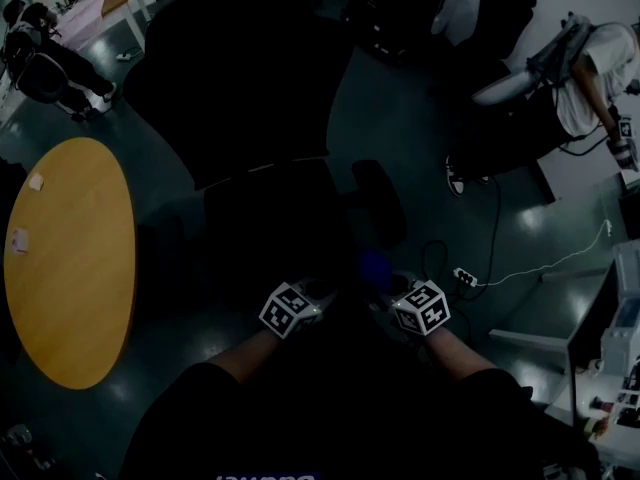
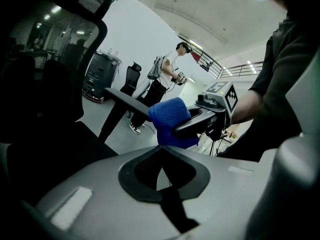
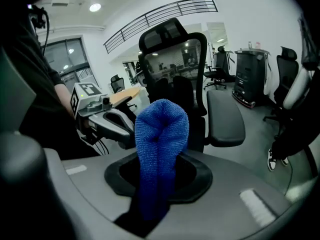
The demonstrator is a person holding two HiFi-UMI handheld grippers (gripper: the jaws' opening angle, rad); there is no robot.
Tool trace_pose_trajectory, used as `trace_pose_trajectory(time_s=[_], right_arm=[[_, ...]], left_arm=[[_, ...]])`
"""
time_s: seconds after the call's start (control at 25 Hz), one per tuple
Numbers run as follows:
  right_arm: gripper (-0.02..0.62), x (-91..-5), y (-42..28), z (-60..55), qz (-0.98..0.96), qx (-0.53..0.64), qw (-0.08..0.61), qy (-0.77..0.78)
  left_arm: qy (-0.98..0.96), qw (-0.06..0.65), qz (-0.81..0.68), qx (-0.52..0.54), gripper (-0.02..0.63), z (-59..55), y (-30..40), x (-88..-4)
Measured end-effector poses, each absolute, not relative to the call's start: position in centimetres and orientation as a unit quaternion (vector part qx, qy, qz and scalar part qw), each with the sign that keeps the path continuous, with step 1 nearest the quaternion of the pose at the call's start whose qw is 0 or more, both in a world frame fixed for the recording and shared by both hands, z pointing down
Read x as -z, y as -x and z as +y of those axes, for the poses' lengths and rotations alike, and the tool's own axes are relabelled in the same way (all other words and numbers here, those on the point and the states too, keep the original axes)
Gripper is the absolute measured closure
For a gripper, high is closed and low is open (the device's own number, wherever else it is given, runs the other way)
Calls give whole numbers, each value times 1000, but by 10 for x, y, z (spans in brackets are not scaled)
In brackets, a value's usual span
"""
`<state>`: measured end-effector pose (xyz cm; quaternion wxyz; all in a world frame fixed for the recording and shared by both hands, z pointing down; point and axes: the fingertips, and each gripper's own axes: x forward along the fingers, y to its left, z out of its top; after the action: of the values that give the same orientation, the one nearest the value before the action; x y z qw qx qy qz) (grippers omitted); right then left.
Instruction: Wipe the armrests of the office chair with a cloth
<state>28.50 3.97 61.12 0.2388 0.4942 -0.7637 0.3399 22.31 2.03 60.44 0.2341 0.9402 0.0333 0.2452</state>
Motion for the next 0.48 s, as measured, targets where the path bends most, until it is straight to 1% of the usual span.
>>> trace_pose_trajectory(time_s=[0.2, 0.36, 0.48], right_arm=[[485, -600, -244, 37, -760, -356, 222, -497], [485, -580, -215, 30, -782, -340, 217, -475], [486, -559, -201, 19, -801, -323, 200, -463]], left_arm=[[-946, 252, -12, -204, 589, 14, -171, -595], [-948, 274, -58, -153, 589, 11, -137, -570], [-950, 272, -98, -119, 589, 3, -114, -545]])
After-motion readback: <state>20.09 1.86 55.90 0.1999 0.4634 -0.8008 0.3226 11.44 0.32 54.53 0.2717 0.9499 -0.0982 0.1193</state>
